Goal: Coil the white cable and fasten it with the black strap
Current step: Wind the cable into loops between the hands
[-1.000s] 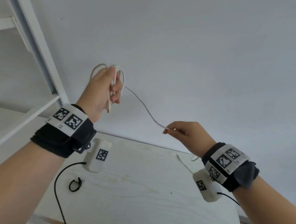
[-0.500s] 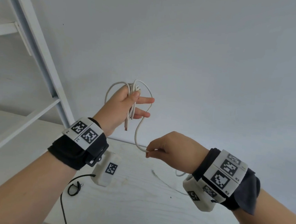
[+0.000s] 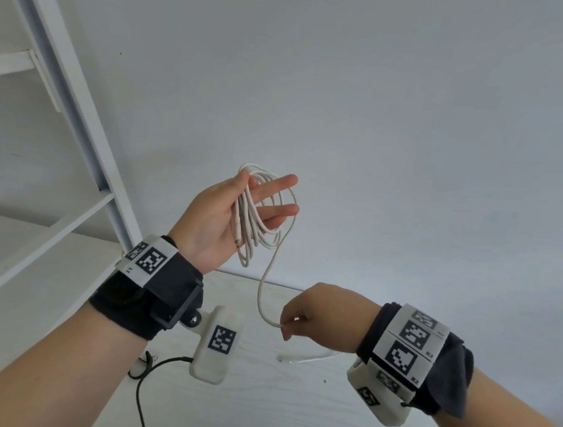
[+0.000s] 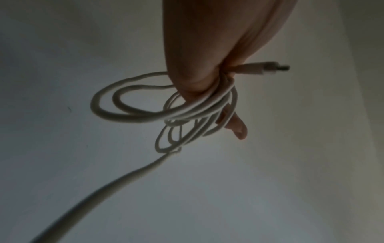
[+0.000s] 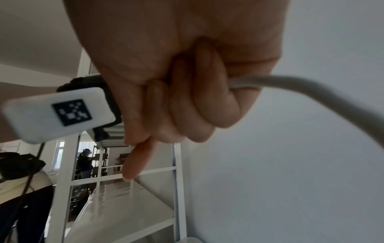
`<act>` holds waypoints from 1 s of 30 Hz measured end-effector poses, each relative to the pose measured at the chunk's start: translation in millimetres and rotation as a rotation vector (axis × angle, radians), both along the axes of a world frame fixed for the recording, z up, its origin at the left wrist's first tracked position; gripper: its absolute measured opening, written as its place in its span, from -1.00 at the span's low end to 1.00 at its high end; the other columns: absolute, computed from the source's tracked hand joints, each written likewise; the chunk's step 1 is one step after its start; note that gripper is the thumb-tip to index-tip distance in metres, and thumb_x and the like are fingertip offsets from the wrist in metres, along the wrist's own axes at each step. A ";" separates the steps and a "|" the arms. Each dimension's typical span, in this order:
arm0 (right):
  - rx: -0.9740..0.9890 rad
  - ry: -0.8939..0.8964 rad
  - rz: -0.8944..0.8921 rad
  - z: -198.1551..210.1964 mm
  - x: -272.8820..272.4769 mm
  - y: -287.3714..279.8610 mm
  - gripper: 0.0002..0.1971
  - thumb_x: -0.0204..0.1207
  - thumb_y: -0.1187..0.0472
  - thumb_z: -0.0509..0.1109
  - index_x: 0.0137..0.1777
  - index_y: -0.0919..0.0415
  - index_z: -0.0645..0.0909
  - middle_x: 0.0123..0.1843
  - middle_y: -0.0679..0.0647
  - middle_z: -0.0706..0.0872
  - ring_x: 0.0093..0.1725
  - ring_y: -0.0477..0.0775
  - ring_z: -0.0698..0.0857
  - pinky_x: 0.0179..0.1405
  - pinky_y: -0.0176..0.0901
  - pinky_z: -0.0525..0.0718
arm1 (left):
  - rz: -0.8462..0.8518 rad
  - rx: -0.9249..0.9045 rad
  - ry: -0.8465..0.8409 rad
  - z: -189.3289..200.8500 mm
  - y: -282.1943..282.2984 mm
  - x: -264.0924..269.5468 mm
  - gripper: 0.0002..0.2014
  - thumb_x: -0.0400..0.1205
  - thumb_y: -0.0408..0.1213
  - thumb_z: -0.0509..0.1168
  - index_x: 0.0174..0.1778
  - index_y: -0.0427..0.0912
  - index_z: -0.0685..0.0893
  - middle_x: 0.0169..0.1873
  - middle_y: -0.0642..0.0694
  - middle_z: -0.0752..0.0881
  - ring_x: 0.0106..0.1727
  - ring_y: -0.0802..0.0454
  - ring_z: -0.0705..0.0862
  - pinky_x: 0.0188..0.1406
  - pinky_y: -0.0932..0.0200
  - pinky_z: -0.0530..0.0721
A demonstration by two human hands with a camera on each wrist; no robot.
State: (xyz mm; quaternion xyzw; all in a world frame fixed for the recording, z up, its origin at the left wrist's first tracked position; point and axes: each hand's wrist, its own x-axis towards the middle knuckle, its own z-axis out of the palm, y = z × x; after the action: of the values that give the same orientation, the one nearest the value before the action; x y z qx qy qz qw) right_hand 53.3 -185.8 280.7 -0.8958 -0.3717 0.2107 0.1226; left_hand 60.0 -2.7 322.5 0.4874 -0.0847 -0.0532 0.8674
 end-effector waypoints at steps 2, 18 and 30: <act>-0.027 0.012 0.034 -2.0 -5.1 0.2 -0.80 0.55 0.12 0.23 -0.10 0.01 0.71 -0.43 -0.22 0.48 -0.38 -0.24 0.44 -0.23 -0.22 0.48 | 0.009 -0.038 -0.010 -1.0 2.4 1.5 -0.67 0.74 -0.14 0.00 -0.26 -0.16 0.51 0.24 -0.24 0.72 0.03 -0.27 0.78 -0.12 0.10 0.76; 0.220 0.096 0.255 48.2 -22.3 -0.7 -0.84 0.58 0.17 0.26 -0.12 0.12 0.68 -0.42 -0.20 0.62 -0.40 -0.20 0.52 -0.32 -0.52 0.36 | 0.109 0.355 0.074 -18.7 -8.6 -5.7 -0.80 0.74 -0.25 0.05 0.17 -0.20 0.51 0.33 -0.12 0.65 0.20 -0.22 0.72 0.23 -0.17 0.65; 0.724 0.044 -0.014 75.2 18.5 -10.8 -0.77 0.56 0.26 0.26 -0.31 0.07 0.63 -0.45 -0.27 0.64 -0.39 -0.29 0.57 -0.26 -0.56 0.46 | -0.122 0.501 0.076 -23.0 -17.4 -27.9 -0.66 0.72 -0.05 0.01 0.30 -0.14 0.48 0.07 -0.10 0.81 -0.38 -0.27 0.79 0.05 -0.19 0.71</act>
State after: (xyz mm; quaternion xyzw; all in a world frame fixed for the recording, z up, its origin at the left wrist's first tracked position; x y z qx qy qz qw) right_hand 71.7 -196.6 356.0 -0.7921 -0.4133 0.0841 0.4412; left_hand 32.1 -20.1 299.4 0.6786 -0.0656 -0.1429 0.7175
